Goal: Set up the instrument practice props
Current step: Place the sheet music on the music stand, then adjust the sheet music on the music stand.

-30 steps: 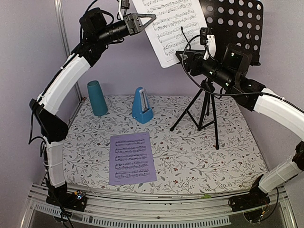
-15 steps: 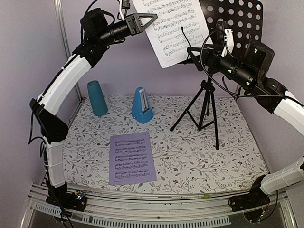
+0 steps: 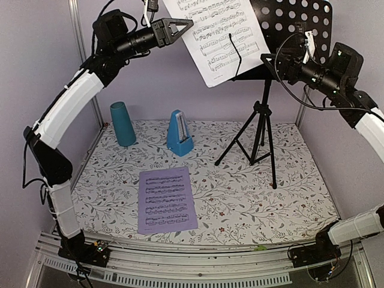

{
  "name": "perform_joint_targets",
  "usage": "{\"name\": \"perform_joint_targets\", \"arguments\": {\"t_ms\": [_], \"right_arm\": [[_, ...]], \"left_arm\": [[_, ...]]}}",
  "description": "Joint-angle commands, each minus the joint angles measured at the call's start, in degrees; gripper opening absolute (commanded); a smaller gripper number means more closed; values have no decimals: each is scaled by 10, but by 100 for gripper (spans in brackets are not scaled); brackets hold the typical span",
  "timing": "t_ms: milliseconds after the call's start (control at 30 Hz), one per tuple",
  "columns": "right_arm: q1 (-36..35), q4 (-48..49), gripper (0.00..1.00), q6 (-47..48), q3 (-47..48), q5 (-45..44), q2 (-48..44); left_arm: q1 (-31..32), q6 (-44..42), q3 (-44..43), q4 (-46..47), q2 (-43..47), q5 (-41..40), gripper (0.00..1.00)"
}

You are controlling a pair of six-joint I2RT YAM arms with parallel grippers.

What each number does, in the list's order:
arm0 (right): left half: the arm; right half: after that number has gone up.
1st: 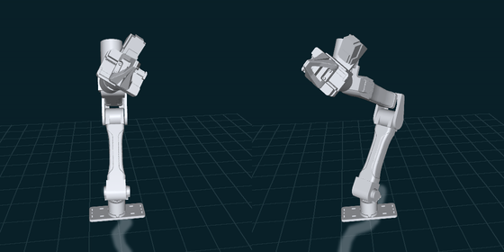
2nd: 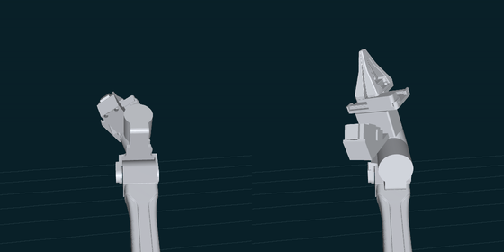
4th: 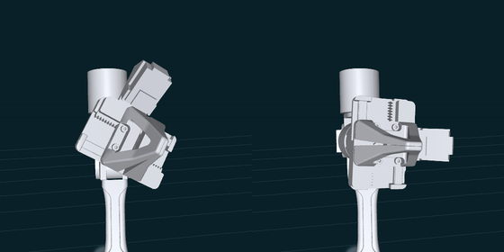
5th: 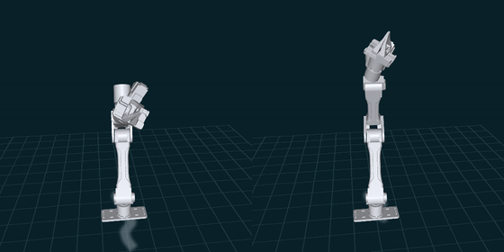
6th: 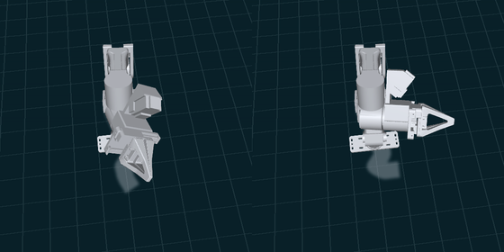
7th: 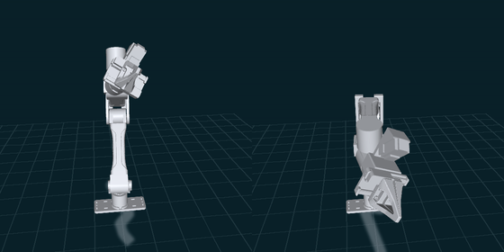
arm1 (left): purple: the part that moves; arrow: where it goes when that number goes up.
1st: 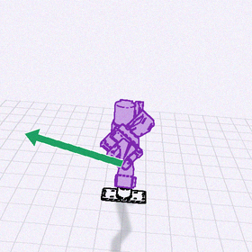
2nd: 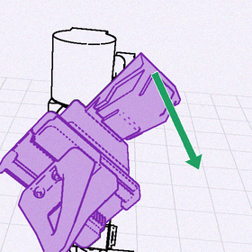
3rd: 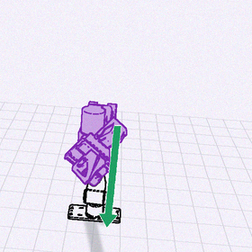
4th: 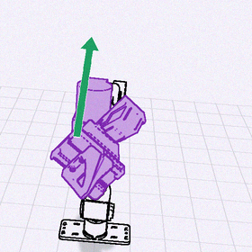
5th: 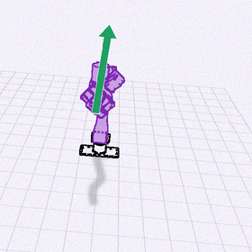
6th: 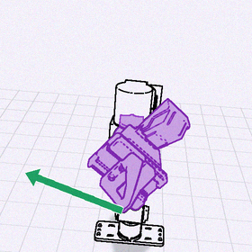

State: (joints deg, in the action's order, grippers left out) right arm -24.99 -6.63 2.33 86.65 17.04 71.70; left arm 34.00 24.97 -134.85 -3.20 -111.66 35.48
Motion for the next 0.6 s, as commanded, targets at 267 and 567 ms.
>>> {"name": "perform_joint_targets", "arguments": {"t_ms": [267, 567], "right_arm": [[113, 2, 85, -99, 44, 186, 28], [199, 69, 77, -249, 54, 327, 69]], "left_arm": [[5, -24, 118, 12, 91, -1, 21], [5, -28, 107, 4, 88, -16, 0]]}}
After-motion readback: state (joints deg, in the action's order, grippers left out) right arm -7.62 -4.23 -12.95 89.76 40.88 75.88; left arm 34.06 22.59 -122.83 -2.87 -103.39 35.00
